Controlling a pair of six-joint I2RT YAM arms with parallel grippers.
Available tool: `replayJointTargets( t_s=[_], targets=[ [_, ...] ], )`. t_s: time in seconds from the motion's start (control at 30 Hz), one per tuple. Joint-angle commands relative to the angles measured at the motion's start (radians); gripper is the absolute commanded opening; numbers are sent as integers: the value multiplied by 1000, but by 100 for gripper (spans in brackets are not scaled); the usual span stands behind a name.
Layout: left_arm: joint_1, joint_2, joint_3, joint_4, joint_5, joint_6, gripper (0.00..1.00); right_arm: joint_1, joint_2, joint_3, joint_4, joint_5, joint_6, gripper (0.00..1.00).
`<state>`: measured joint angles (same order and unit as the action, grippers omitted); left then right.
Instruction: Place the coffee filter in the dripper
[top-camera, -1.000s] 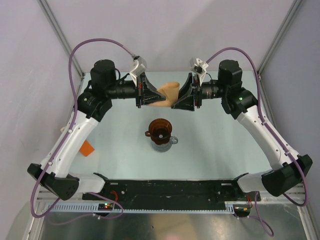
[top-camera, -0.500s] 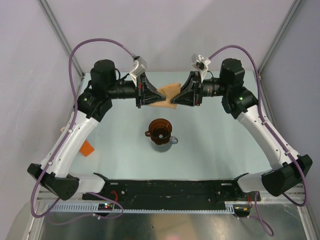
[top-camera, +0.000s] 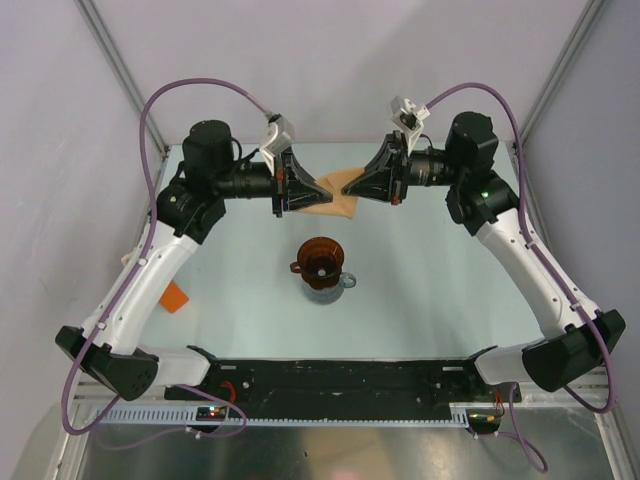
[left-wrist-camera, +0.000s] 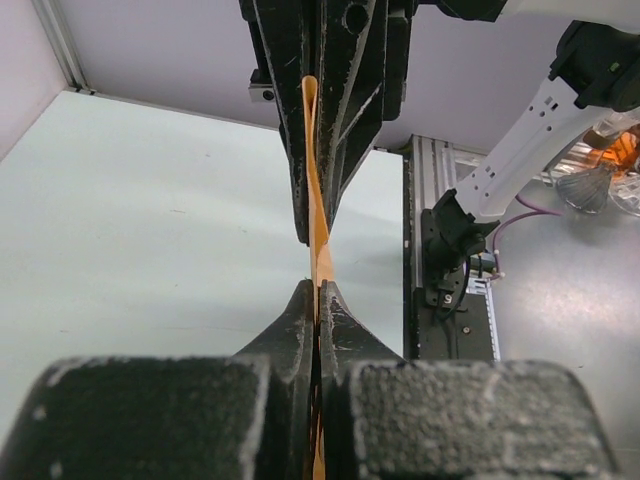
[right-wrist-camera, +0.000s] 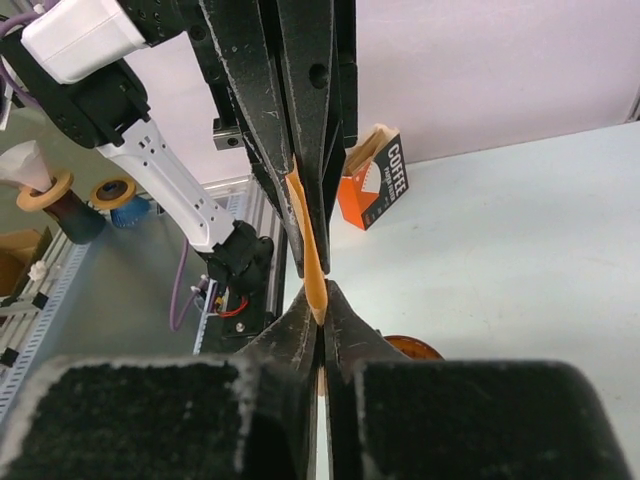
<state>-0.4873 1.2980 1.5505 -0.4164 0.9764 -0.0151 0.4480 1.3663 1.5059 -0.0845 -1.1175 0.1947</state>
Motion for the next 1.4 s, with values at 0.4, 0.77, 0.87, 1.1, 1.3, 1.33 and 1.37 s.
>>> replayJointTargets(
  t_s=[0.4, 0.77, 0.87, 1.1, 1.3, 1.33, 1.37],
  targets=[
    [4, -2, -5, 6, 9, 46, 0, -29, 14, 83, 119, -36, 50, 4],
    [4, 28, 91, 6, 20, -32, 0, -10, -34, -37, -143, -40, -173, 50],
    [2, 34, 106, 6, 21, -38, 0, 4, -32, -59, -165, -36, -188, 48],
    [1, 37, 120, 8, 16, -43, 0, 10, -15, -68, -104, -40, -170, 13],
    [1, 36, 113, 7, 11, -48, 0, 12, -20, -65, -35, -49, -109, 11],
    [1, 36, 113, 8, 13, -50, 0, 12, -21, -63, -34, -47, -104, 26],
    [1, 37, 113, 8, 13, -51, 0, 12, -22, -62, -33, -45, -102, 34]
  ],
)
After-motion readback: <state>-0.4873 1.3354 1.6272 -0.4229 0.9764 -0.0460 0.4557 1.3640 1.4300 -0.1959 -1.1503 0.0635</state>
